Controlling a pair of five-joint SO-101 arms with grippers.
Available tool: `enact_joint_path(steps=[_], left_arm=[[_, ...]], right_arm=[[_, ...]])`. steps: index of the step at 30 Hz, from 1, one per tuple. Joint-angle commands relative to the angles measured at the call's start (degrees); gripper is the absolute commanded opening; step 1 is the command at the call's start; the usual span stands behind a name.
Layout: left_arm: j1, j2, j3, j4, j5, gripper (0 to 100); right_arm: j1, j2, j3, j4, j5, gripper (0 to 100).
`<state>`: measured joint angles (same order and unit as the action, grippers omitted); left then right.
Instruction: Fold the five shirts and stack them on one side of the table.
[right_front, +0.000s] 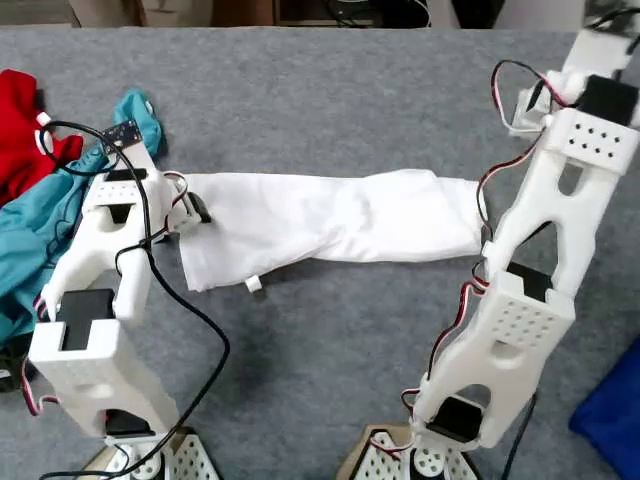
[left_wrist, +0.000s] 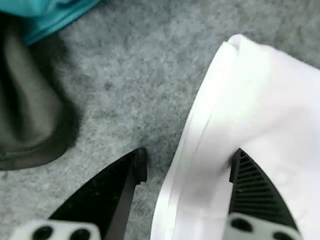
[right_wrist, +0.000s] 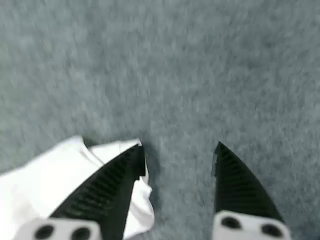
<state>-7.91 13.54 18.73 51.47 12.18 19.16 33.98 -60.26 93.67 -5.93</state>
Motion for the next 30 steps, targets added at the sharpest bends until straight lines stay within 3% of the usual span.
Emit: enact_joint_path(steps=[1, 7, 20, 25, 30], left_arm=[[0.62, 0.40, -3.34, 0.88, 0.18, 26], [1.14, 1.63, -4.31, 0.62, -0.09, 12], [5.10, 1.45, -9.14, 1.67, -0.35, 2], [6.95, 2.07, -25.58, 15.91, -0.26, 2], [14.42, 2.07, -39.38, 24.79, -0.26, 2]], right_arm=[[0.84, -0.13, -4.44, 0.35, -0.88, 22.8], [3.12, -0.13, -4.70, -0.18, -0.79, 22.8], [6.46, -0.48, -5.41, -1.58, -0.70, 22.8], [10.95, -0.48, -9.10, -1.32, -1.05, 22.8], [15.25, -0.48, -16.31, 1.32, -1.14, 22.8]])
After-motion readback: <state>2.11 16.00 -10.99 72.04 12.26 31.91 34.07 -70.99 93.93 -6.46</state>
